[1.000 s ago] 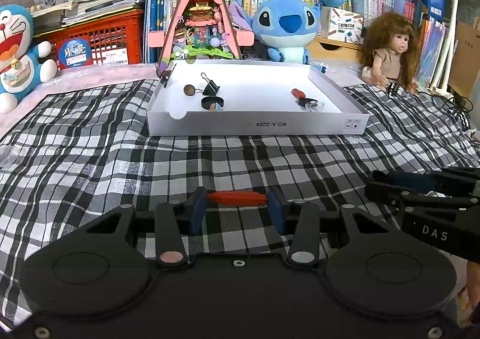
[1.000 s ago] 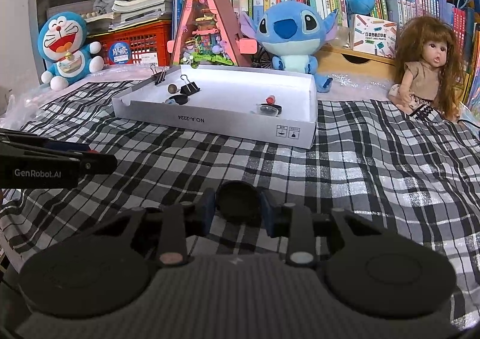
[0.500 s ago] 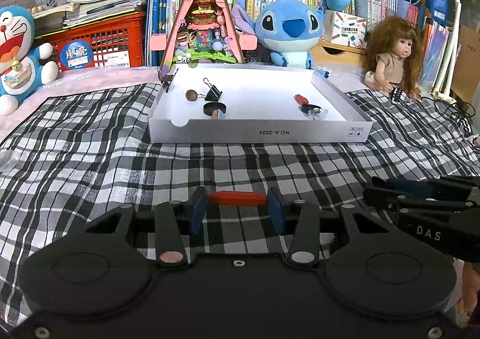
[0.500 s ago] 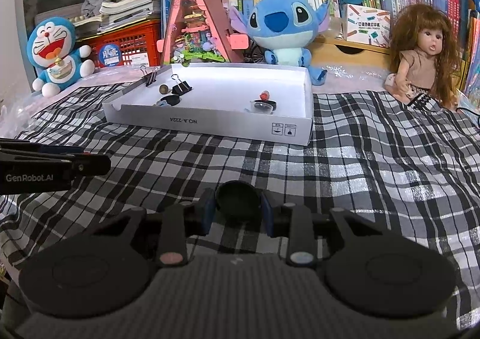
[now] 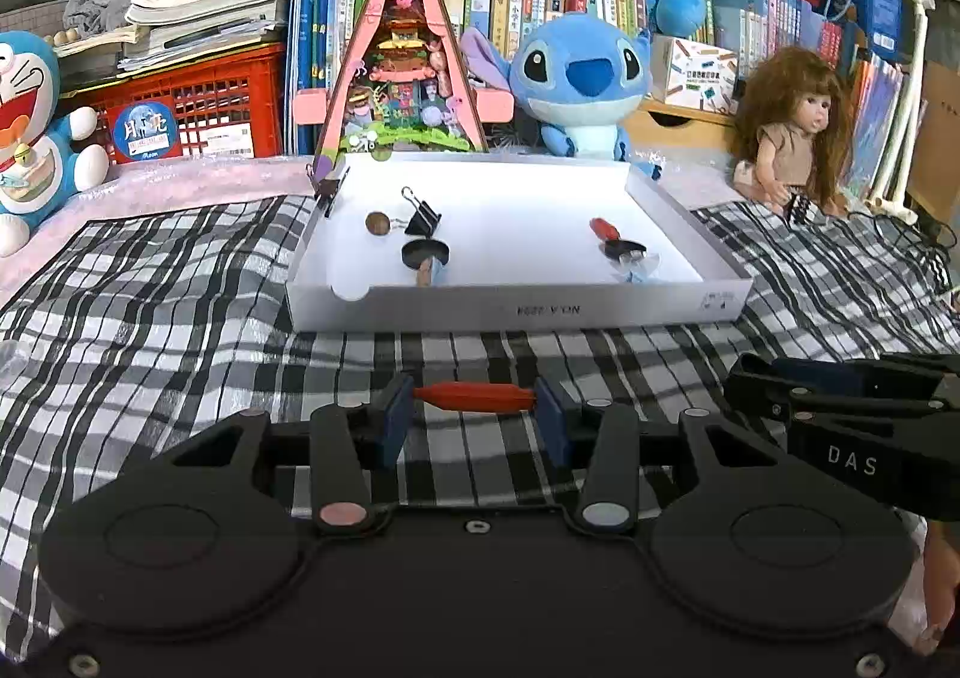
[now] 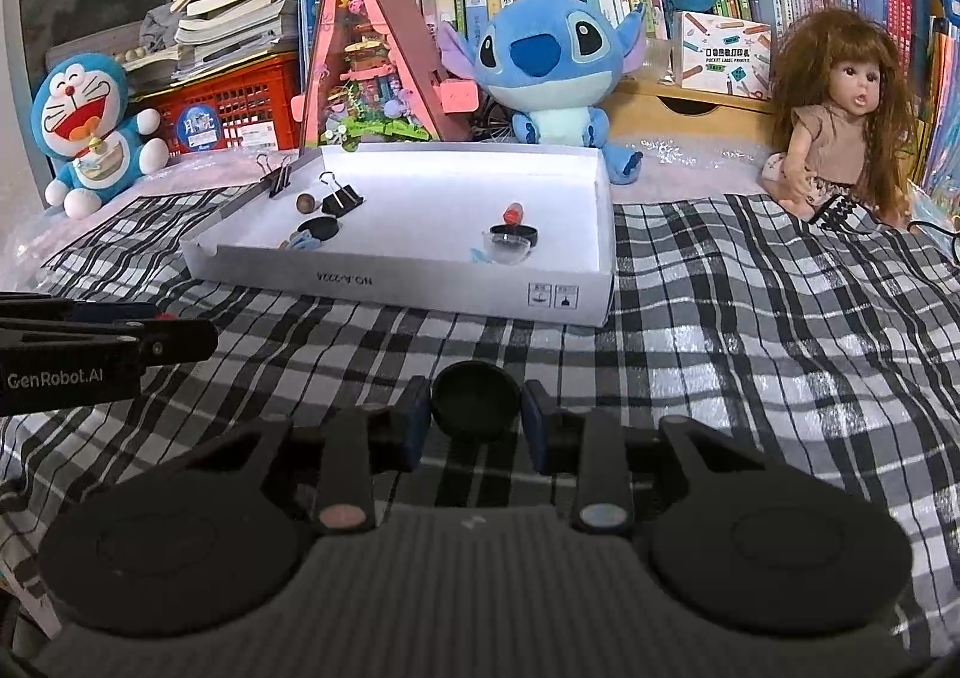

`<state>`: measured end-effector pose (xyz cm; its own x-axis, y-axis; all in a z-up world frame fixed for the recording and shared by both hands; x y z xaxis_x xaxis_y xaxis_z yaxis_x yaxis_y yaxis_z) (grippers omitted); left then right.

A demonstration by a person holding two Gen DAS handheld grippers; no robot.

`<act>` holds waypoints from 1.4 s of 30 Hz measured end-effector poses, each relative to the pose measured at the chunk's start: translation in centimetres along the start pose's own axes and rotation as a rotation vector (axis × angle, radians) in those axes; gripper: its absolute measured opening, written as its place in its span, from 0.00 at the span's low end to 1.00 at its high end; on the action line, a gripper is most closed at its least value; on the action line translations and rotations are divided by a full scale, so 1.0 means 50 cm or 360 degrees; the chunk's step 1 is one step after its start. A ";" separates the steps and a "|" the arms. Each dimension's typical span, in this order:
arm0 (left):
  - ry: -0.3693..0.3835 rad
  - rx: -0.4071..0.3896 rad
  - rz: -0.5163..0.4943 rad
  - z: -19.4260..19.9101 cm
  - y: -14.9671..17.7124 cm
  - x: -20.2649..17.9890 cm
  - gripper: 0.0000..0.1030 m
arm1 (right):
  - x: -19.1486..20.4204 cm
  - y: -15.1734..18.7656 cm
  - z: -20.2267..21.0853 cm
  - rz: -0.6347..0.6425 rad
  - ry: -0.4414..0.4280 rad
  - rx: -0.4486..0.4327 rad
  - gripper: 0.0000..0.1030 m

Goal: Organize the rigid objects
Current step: 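Carry the orange marker and black cap over the white tray with both tools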

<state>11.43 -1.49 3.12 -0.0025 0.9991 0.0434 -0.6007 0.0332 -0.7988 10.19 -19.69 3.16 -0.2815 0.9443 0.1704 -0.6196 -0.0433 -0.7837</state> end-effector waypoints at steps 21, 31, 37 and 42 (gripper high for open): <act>-0.0015 0.0023 0.0062 -0.076 -0.080 0.005 0.40 | -0.036 -0.080 -0.052 -0.0111 0.0027 0.0016 0.38; 0.0097 0.0076 0.0084 -0.119 -0.119 -0.002 0.40 | -0.051 -0.113 -0.080 -0.0162 0.0015 0.0025 0.37; 0.0152 0.0133 0.0126 -0.154 -0.168 0.001 0.40 | -0.061 -0.146 -0.102 -0.0180 0.0006 0.0036 0.37; 0.0151 0.0149 0.0154 -0.186 -0.201 0.001 0.40 | -0.077 -0.188 -0.116 -0.0242 -0.0011 0.0041 0.37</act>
Point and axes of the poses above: each gripper's, at about its wrist camera, not at the fingertips, and z roughly against the way its jaws point, x to its left, y to its underside, the point moved 2 cm from there along -z, roughly the way its jaws point, and after that the axes turned 10 degrees about -y, right-handed, at the moved point
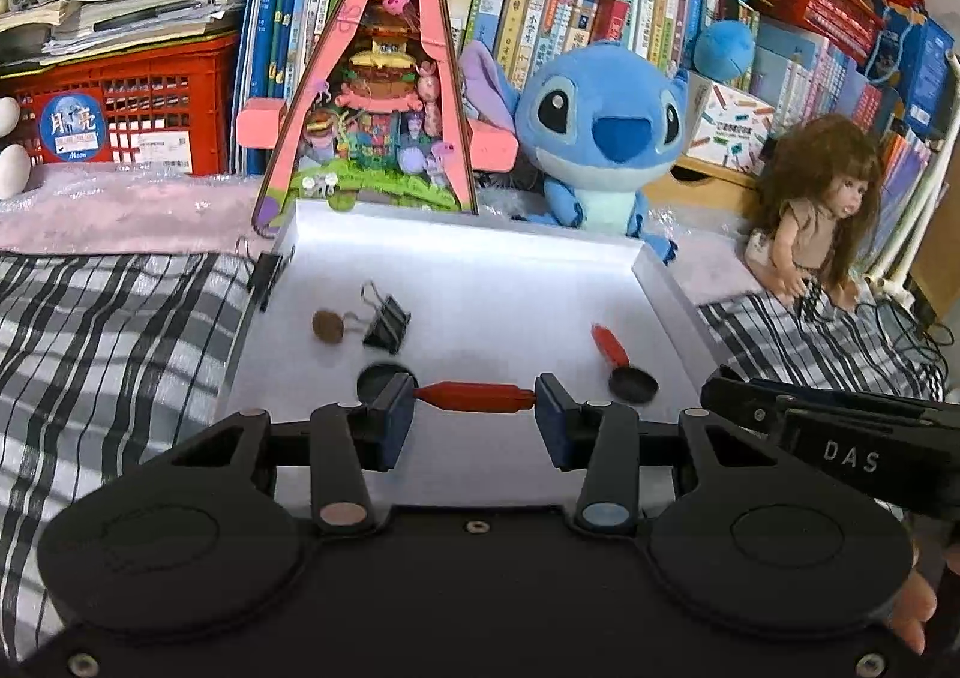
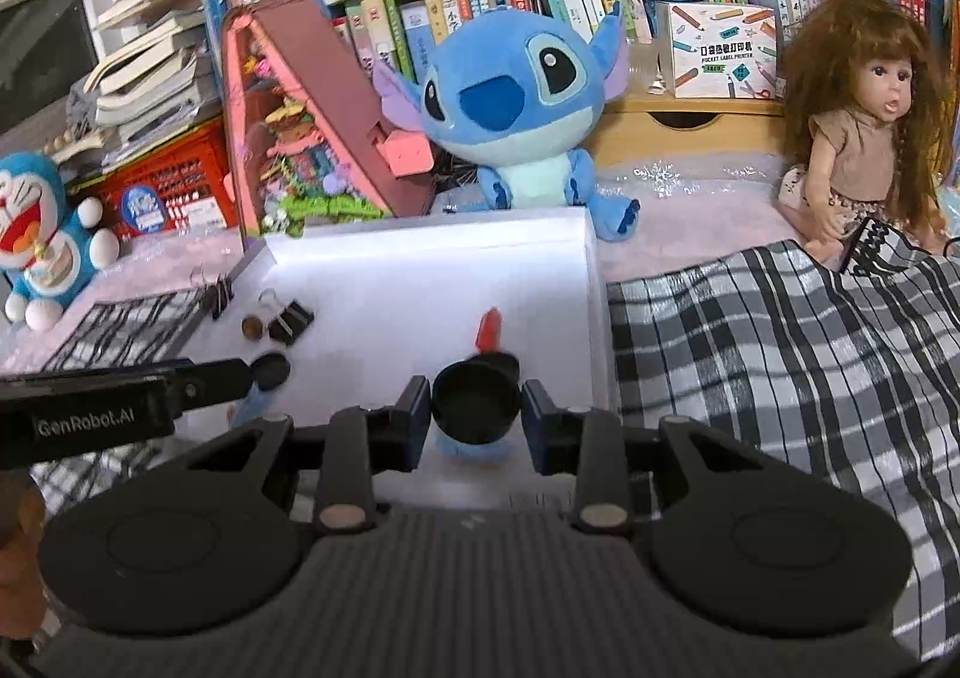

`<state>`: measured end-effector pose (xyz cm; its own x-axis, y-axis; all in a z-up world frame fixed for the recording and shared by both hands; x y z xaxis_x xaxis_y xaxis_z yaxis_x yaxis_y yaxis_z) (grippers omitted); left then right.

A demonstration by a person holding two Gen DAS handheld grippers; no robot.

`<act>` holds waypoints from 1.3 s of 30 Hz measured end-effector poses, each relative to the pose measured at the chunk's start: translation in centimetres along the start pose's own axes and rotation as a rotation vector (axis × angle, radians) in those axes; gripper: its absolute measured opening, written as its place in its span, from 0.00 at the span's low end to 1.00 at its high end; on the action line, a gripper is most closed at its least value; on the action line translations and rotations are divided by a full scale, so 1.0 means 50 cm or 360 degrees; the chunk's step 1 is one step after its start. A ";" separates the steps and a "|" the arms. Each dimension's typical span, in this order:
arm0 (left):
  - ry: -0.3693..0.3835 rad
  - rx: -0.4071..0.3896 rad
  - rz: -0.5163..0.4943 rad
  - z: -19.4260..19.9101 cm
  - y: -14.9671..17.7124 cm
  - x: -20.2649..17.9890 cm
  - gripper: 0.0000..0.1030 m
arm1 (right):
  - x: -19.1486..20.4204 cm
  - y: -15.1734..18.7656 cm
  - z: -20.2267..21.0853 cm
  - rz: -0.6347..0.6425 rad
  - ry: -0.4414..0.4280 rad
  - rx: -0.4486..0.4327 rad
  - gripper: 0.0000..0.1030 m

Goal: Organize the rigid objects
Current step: 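Carry the orange marker and black cap over the white tray with both tools, then open both tools to drop the marker and cap into the tray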

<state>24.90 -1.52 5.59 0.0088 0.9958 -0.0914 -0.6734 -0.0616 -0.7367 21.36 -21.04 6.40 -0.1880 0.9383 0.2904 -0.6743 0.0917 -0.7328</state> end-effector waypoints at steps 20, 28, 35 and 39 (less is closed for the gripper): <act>-0.0016 0.0034 0.0019 -0.158 -0.107 0.009 0.41 | -0.041 -0.116 -0.136 -0.0179 0.0024 0.0107 0.38; -0.0095 0.0045 -0.0032 -0.209 -0.101 0.005 0.41 | -0.044 -0.133 -0.199 -0.0164 -0.0004 0.0123 0.38; -0.0128 0.0020 -0.0028 -0.226 -0.102 0.003 0.41 | -0.041 -0.127 -0.233 -0.0132 0.0030 0.0147 0.38; -0.0138 0.0021 -0.0013 -0.235 -0.104 0.003 0.41 | -0.041 -0.125 -0.247 -0.0099 0.0078 0.0149 0.38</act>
Point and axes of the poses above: each gripper's, at about its wrist camera, not at the fingertips, and z roughly against the way its jaws point, x to its left, y to its underside, the point moved 2 cm from there along -z, roughly the way its jaws point, and after that the axes turned 10 degrees about -y, right-handed, at the moved point
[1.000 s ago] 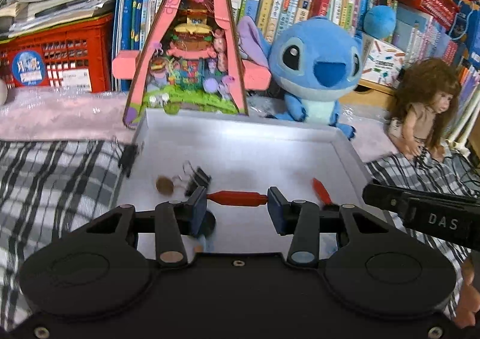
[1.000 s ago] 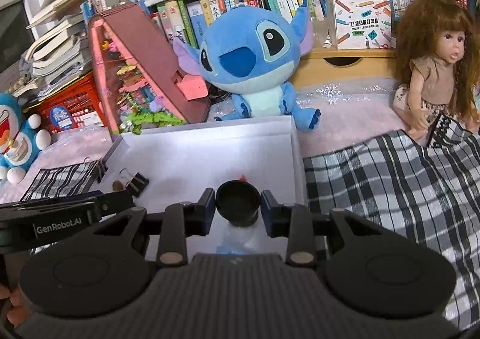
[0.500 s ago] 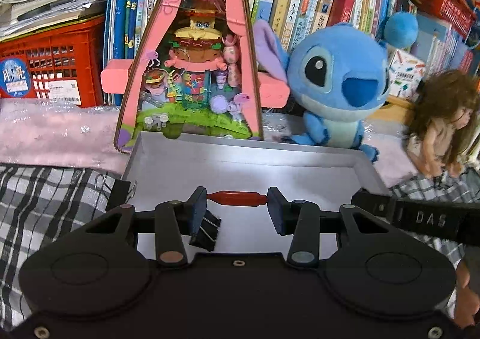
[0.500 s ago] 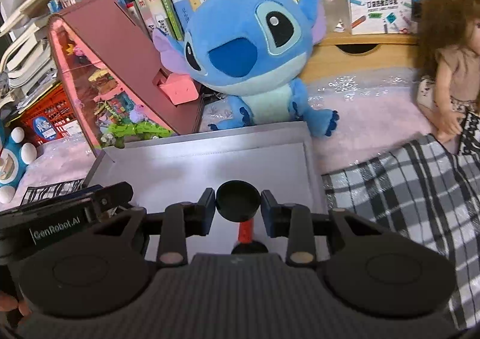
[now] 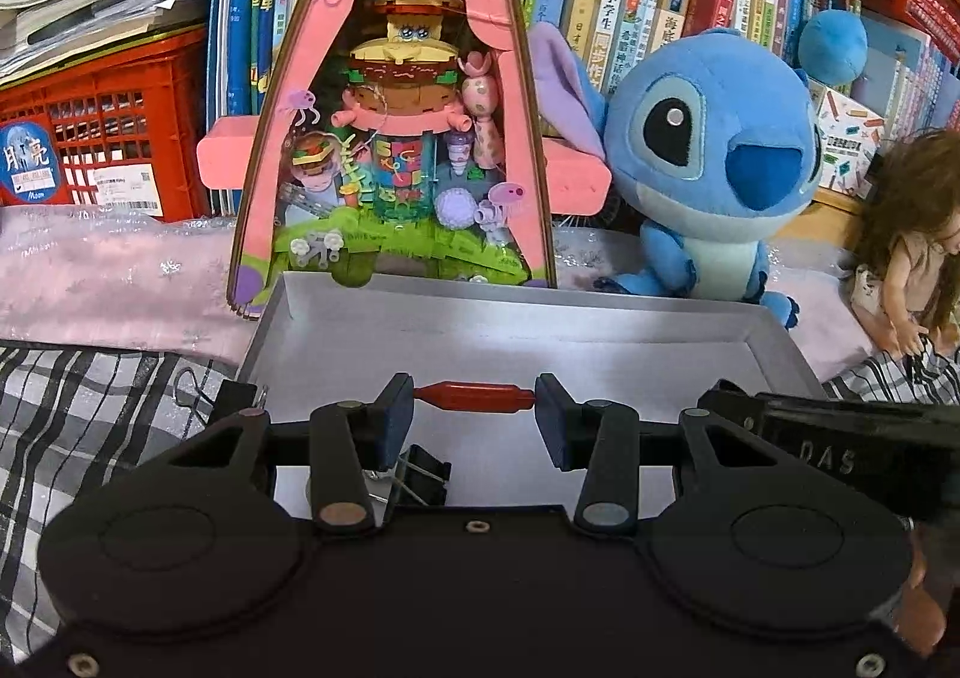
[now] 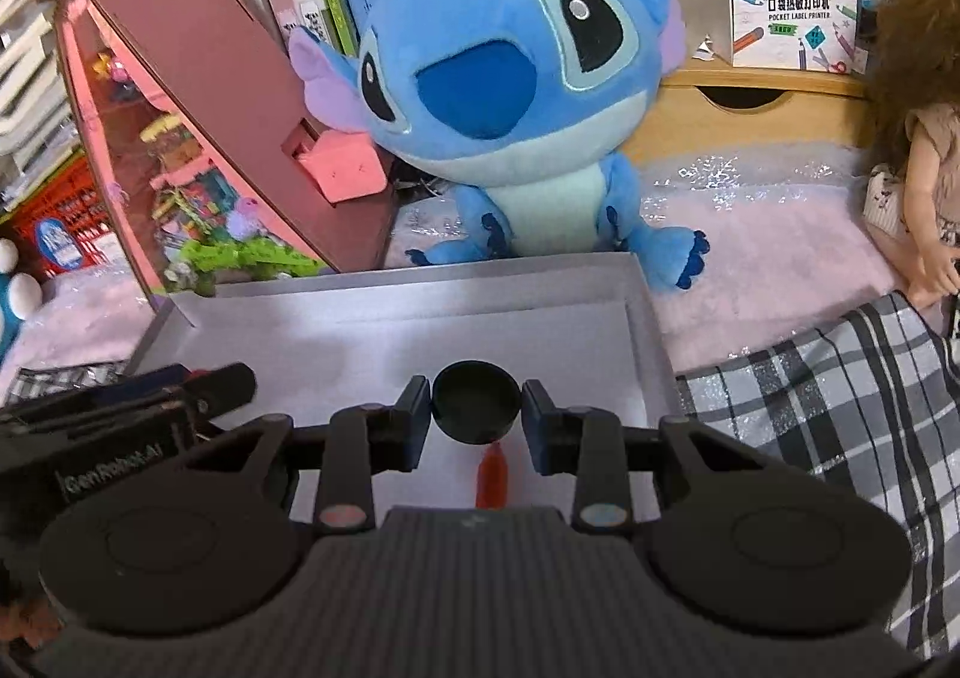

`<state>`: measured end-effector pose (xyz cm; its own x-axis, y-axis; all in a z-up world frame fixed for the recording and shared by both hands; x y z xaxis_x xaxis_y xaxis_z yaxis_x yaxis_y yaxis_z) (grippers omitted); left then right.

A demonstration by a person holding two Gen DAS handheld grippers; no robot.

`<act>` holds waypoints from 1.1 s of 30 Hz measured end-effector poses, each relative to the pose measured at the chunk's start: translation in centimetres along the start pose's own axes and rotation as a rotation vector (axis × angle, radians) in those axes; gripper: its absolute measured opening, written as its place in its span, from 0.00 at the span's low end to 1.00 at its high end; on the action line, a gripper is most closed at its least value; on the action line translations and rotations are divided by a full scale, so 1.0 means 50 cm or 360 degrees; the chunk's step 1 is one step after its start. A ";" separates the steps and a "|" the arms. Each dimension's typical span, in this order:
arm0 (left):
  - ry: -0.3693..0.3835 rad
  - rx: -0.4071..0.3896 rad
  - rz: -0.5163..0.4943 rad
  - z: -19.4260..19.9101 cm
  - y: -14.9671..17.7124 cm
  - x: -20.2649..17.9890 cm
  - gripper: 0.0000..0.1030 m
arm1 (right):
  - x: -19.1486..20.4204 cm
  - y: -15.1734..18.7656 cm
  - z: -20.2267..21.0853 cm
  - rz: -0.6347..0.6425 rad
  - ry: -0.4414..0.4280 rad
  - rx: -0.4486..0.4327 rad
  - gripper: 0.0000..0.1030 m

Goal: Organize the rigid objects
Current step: 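Open both tools to drop the marker and cap into the tray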

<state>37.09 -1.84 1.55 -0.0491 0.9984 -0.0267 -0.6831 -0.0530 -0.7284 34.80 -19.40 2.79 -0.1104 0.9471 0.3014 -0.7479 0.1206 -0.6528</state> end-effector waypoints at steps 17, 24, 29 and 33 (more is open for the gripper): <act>-0.0041 0.0041 -0.0008 -0.024 0.010 -0.002 0.41 | 0.001 0.006 -0.028 0.0056 0.0071 0.0031 0.39; -0.0046 0.0044 -0.0012 -0.027 0.012 0.000 0.41 | 0.000 0.006 -0.033 0.0053 0.0069 0.0042 0.40; -0.0048 0.0037 -0.0024 -0.025 0.014 -0.001 0.41 | -0.001 0.006 -0.035 0.0047 0.0061 0.0042 0.40; -0.0025 0.0059 0.0018 -0.021 0.013 0.003 0.45 | -0.005 0.007 -0.033 0.0024 0.0054 0.0030 0.53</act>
Point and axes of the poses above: each gripper's, at about its wrist camera, not at the fingertips, and z roughly against the way its jaws point, x to its left, y to its underside, the point moved 2 cm from there along -z, roughly the way its jaws point, and after that the axes turned 10 degrees about -y, right-handed, at the moved point
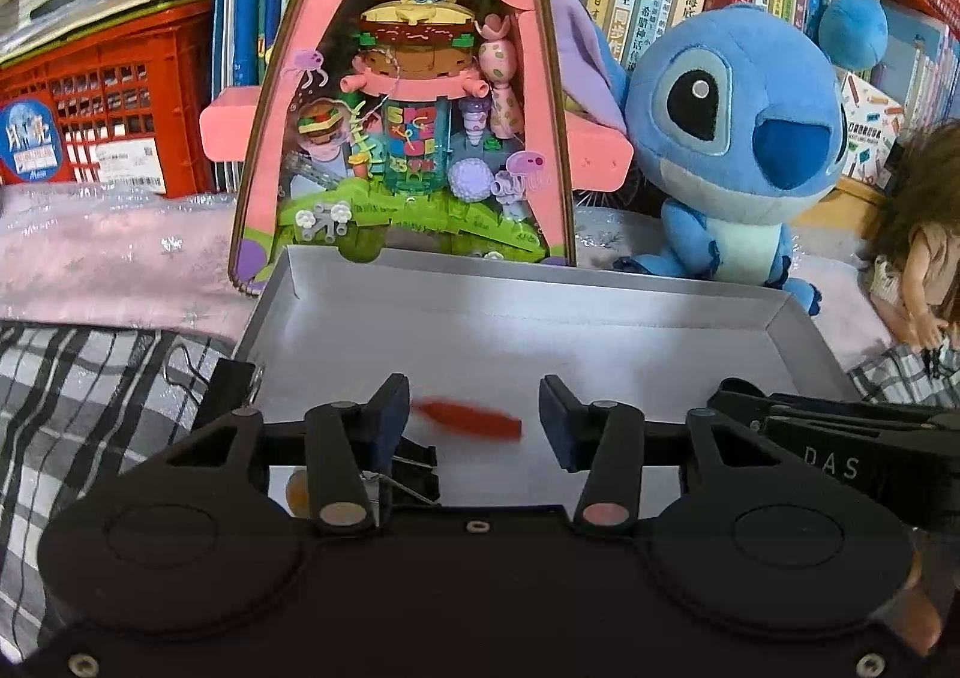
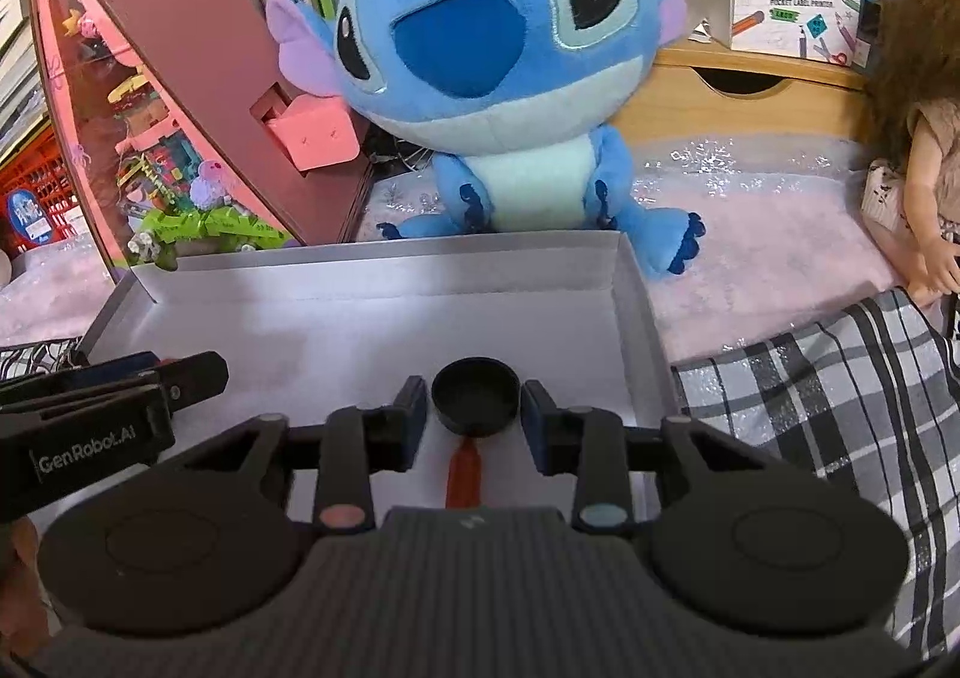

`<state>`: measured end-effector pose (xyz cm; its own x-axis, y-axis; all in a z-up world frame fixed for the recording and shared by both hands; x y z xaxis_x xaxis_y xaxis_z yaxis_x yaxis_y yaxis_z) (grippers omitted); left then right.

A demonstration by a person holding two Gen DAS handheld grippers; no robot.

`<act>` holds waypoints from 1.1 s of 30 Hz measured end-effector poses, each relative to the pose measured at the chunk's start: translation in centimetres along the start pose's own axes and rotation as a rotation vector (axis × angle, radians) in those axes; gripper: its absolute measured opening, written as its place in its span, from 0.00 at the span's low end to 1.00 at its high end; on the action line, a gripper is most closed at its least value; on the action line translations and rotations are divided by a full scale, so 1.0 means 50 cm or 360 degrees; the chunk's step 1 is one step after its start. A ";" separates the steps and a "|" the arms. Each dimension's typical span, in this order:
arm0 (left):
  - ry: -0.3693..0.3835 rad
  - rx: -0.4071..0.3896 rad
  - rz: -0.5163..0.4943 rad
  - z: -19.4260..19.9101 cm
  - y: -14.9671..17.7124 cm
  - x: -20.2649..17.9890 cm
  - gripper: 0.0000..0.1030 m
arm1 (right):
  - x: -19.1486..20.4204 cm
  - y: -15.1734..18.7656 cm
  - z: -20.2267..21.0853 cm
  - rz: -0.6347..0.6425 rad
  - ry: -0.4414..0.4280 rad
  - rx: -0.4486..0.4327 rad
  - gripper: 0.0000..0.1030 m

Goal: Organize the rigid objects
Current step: 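Open both tools to drop the marker and cap into the tray, then withdraw both tools from the tray back to the last items on the cloth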

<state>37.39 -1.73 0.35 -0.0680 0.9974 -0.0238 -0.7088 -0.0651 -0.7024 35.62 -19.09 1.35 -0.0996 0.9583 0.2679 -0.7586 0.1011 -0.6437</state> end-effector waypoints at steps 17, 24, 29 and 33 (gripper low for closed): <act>0.0024 -0.0105 -0.0039 0.129 0.037 0.016 0.68 | 0.007 0.013 0.127 0.0141 -0.0072 -0.0136 0.76; 0.0025 -0.0172 -0.0076 0.189 0.060 0.020 0.74 | 0.022 0.049 0.169 0.0210 -0.0109 -0.0164 0.80; 0.0048 -0.0220 -0.0107 0.230 0.085 0.020 0.76 | 0.034 0.075 0.193 0.0257 -0.0131 -0.0180 0.82; 0.0050 -0.0256 -0.0133 0.261 0.110 0.021 0.77 | 0.045 0.100 0.215 0.0315 -0.0138 -0.0202 0.82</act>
<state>24.25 -1.46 5.74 0.0102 0.9998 0.0186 -0.5895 0.0210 -0.8075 24.70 -19.33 6.46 -0.2972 0.9368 0.1845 -0.6323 -0.0483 -0.7732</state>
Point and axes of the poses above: each gripper's, at about its wrist camera, not at the fingertips, and z roughly against the way its jaws point, x to its left, y to its underside, the point moved 2 cm from there along -z, roughly the way its jaws point, and after that the axes turned 10 degrees about -y, right-handed, at the moved point
